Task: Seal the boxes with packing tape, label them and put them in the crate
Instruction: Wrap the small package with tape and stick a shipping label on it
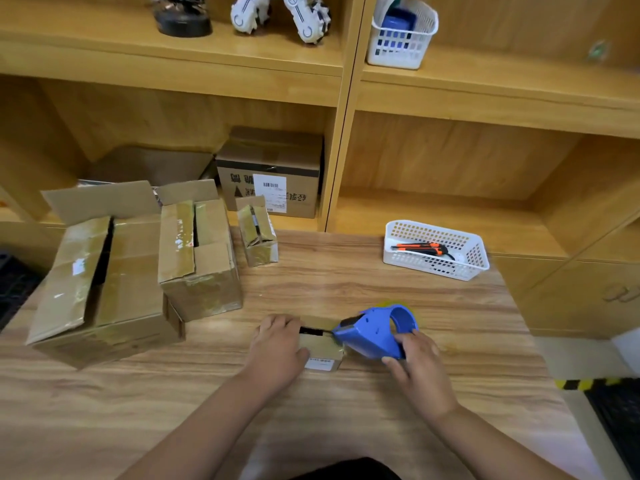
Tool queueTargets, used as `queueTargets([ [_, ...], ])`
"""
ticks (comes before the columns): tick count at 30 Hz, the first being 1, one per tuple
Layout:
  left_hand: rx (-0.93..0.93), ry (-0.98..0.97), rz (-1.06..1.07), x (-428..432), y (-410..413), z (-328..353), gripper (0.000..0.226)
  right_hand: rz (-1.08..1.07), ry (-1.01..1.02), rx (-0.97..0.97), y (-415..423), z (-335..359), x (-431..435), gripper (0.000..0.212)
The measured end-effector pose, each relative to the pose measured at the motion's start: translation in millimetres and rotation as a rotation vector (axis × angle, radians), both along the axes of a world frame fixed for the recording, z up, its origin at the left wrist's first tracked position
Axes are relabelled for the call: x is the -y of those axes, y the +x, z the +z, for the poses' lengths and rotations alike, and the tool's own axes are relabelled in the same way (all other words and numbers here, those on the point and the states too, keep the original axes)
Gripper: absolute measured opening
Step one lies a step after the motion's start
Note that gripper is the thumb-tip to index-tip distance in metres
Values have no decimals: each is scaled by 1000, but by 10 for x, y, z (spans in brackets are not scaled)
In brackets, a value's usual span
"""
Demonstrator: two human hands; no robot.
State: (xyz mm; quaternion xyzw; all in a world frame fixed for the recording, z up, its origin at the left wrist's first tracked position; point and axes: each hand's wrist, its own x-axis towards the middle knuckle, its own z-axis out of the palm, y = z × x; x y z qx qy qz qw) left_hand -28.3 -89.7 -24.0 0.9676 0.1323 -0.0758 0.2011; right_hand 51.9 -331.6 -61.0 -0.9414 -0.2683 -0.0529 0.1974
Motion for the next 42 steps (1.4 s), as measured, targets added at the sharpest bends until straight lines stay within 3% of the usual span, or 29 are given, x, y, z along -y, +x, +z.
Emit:
queueTargets([
  [5,241,-306,19,-60,23,208,55,159,39,172,-44,87,-137,40],
  [19,476,-303,-28,-76,-24,281,14,319,62,202,-51,371,-216,30],
  [23,441,-417,98,-68,-6,262,13,319,18,160,-32,394,-193,33],
  [27,305,-693,283,-47,-8,285,10,297,-13,92,-33,385,-177,37],
  [33,319,-871,430,-96,-2,317,8,329,-43,-70,-15,481,-189,42],
  [38,269,-954,467,-124,26,360,16,335,49,-125,81,709,-273,37],
  [42,228,-1003,549,-178,38,338,12,272,195,-248,170,763,-368,13],
])
